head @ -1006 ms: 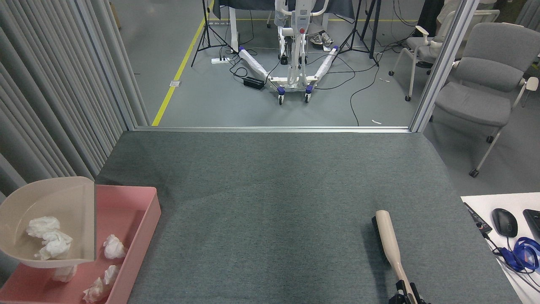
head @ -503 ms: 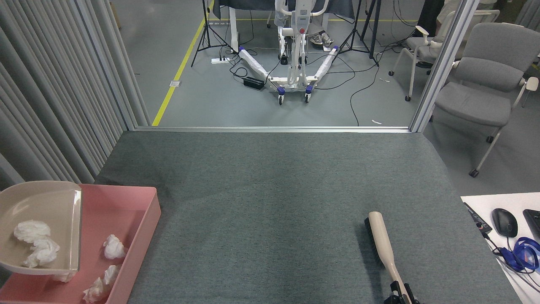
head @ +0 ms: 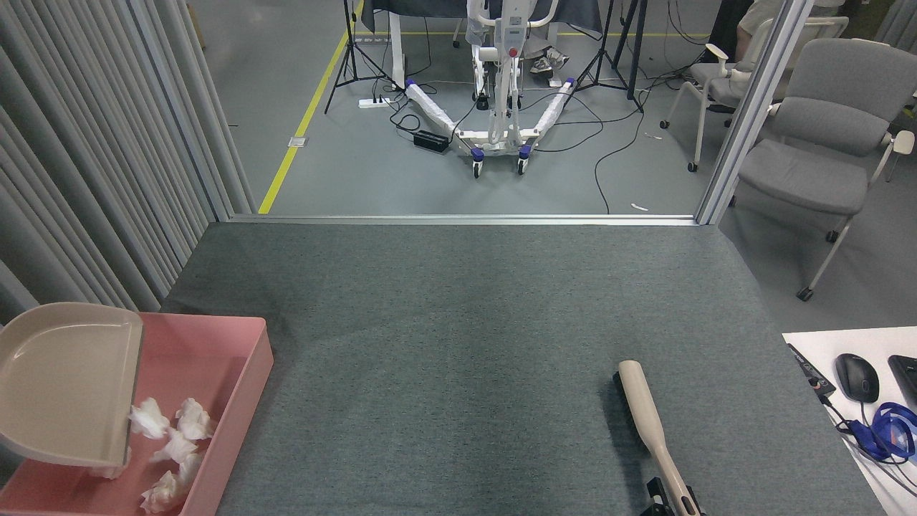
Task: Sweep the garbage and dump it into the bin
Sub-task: 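Lower the empty dustpan back onto the table with the left gripper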
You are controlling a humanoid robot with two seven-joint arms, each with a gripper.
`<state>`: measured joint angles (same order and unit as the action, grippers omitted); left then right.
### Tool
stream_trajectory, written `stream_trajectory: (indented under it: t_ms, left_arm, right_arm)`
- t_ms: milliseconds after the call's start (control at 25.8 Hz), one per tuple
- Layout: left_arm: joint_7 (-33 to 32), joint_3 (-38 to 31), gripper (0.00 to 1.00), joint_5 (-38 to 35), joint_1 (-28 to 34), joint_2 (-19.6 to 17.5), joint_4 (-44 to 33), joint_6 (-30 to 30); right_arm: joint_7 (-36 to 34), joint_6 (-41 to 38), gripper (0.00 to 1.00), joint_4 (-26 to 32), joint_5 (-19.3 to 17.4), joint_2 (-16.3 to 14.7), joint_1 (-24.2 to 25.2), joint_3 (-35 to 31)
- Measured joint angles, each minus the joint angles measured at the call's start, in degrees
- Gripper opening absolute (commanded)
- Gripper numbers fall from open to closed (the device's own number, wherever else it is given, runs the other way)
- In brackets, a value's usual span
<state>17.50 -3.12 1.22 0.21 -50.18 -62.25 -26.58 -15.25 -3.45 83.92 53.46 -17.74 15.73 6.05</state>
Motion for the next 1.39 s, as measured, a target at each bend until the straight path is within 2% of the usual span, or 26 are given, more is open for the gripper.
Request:
stream_trajectory:
  t_ms: [194,271,503,619,774,968,1200,1394]
  left_arm:
    - [-0.67,-1.19,0.00,3.06,-1.97,-0.34,0.53,0.56]
    - [-1.49,-1.28,0.00,4.99,-2.51,-0.69,-0.12,1.16]
    - [-3.57,1.59,0.00,20.23,-1.65,-0.15,-8.43,2.95]
    - [-2.34,4.12,0.00,23.18,-1.29,1.87,-15.21,6.75]
    - [1.17,7.54,0.00,23.95,-1.77,6.48,-23.13,11.62]
    - [3.51,11.86,0.00,20.76,-2.61,14.19,-27.56,16.40]
    - [3.69,19.97,0.00,7.74,-2.67,25.66,-30.22,21.37]
    - [3.73,24.02,0.00,-0.66,-3.71,31.47,-28.30,23.61]
  right_arm:
    - [-0.43,0.19,0.85,0.03,0.16,0.21,0.00,0.09]
    - [-0.71,0.20,0.87,0.08,0.20,0.25,0.00,0.09]
    - [-0.88,0.20,0.88,0.86,0.33,0.33,0.02,-0.03]
    - [-0.91,0.20,0.88,1.63,0.40,0.29,0.07,-0.21]
    - [-0.92,0.11,0.88,2.89,0.48,0.27,0.27,-0.44]
    - [-0.92,0.00,0.88,4.69,0.50,0.27,0.94,-0.68]
    - [-1.17,-0.02,0.88,6.82,0.54,0.34,2.15,-1.47]
    - [-0.82,0.45,0.88,9.53,0.77,0.30,3.13,-2.83]
